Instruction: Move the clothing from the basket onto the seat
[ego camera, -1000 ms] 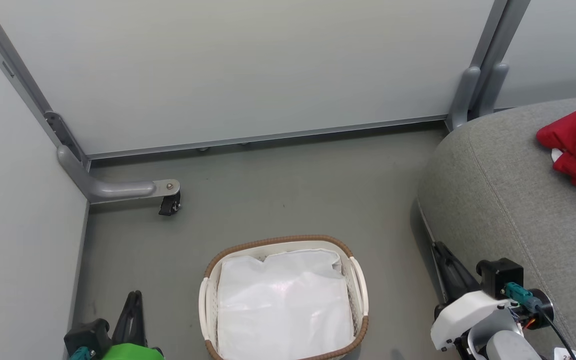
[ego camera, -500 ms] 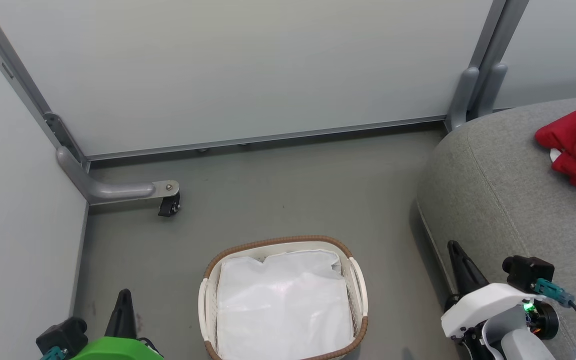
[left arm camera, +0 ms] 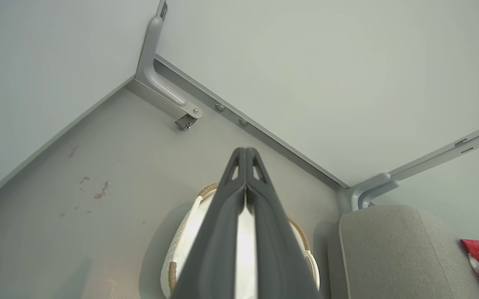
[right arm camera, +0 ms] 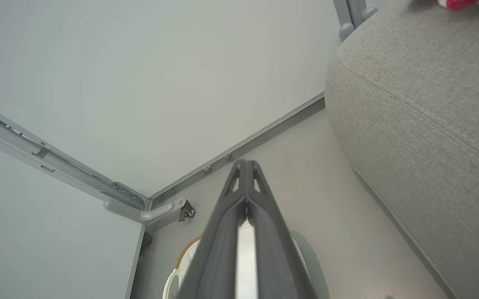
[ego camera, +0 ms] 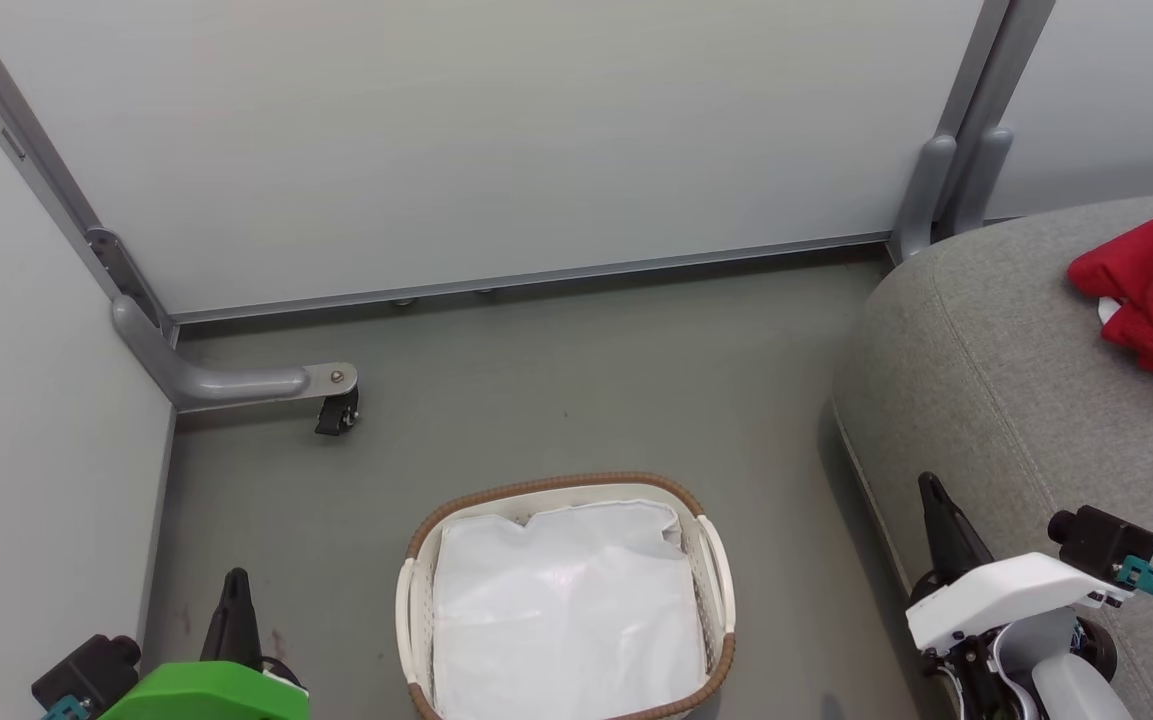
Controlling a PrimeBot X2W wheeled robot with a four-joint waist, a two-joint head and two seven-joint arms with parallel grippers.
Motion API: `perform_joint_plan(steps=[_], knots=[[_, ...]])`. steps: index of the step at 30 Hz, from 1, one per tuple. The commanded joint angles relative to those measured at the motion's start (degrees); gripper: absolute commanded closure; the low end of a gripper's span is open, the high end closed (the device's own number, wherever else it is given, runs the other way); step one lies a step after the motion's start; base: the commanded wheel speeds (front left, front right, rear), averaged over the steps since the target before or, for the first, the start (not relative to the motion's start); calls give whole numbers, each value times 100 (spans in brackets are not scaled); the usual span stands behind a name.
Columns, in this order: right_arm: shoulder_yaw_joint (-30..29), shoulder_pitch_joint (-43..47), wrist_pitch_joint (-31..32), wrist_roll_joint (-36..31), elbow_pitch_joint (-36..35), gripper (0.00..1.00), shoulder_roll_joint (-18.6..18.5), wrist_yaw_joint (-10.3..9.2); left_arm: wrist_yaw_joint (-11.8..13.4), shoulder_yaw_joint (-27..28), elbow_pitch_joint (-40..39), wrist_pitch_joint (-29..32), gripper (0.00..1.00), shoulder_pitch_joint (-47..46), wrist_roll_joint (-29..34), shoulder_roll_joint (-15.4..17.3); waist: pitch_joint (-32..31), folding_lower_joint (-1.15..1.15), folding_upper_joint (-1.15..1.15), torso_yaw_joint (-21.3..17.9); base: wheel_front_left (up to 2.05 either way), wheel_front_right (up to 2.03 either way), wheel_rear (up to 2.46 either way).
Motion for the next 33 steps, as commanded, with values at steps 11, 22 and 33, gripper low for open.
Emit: perform_joint_plan(steps=[11,22,33], knots=[[-148,25,255,1025,-254,100,-36,-3,-6,108,-263,258,100,-226,-942,27,-11,0,0,-13,0,0,0],[-250,65,458,1792,-379,100,-41,-3,-7,170,-396,461,100,-271,-1652,30,-21,0,0,-25,0,0,0],[-342,103,646,2497,-491,100,-46,-3,-9,232,-520,648,100,-324,-2302,32,-31,0,0,-38,0,0,0]])
